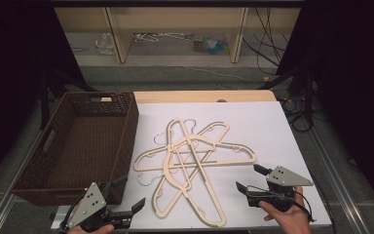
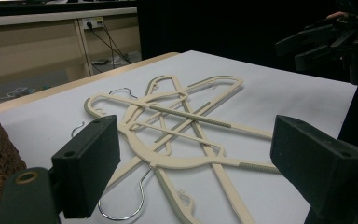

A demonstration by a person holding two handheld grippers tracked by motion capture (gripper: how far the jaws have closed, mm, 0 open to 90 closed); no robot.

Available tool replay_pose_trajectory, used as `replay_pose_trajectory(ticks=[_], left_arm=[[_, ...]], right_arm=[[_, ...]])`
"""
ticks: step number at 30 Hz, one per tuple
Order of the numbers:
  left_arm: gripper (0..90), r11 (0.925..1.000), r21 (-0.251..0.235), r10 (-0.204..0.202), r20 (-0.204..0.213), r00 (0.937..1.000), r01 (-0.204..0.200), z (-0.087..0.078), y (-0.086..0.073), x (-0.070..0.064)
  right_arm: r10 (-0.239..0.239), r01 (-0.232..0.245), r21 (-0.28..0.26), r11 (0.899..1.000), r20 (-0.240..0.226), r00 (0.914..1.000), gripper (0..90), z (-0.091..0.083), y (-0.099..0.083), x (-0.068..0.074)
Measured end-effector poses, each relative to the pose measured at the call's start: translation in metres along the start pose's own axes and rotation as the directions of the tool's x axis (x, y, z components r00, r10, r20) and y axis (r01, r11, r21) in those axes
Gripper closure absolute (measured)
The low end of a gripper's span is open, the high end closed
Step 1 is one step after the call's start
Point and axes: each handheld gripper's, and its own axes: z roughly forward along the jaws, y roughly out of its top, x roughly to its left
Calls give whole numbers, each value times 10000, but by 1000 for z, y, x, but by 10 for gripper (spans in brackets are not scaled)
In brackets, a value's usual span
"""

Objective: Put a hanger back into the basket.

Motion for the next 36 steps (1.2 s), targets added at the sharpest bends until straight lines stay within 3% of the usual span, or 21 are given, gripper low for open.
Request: replay_pose_trajectory(ticks=[8,13,16,19,20,23,27,29,30,31,33,36], left_arm=[[155,9999,5,-127,-20,9999,127,0,0,-1],[155,9994,-78,-338,7,9994,338,1,-2,-2],[155,10000,67,-22,-48,10000,22,1,-1,0],[155,10000,89,-33,-56,10000,34,1,-1,0],[155,10000,85,-34,-56,10000,34,1,-1,0],[155,9999,128,15,-48,10000,-14,1,-1,0],[155,9999,139,-95,-49,9999,96,1,-2,-1],[155,9999,139,-83,-47,10000,84,1,-2,-1],[155,9999,139,-83,-47,10000,84,1,-2,-1],[155,9999,141,-30,-42,10000,31,1,-1,-1],[155,9999,134,23,-42,10000,-22,1,-1,0],[155,9999,124,-52,-37,10000,53,1,-1,-1]], right_arm=[[-170,165,345,9993,153,9997,163,2,3,4],[-270,299,1190,9924,-252,9993,162,8,11,17],[-463,514,1715,9838,-338,9984,185,14,16,23],[-510,603,2350,9701,-456,9977,229,23,18,26],[-575,704,2753,9588,-548,9968,238,29,19,27],[-596,809,3387,9374,-730,9956,297,43,22,31],[-658,942,3700,9242,-887,9939,355,67,25,38],[-503,877,4081,9087,-1015,9936,377,80,27,40],[-503,877,4081,9087,-1015,9936,377,80,27,40],[-483,905,4316,8975,-1077,9930,407,94,28,41],[-226,684,4673,8814,-1029,9944,429,103,29,43],[-237,714,5080,8584,-997,9947,471,116,28,42]])
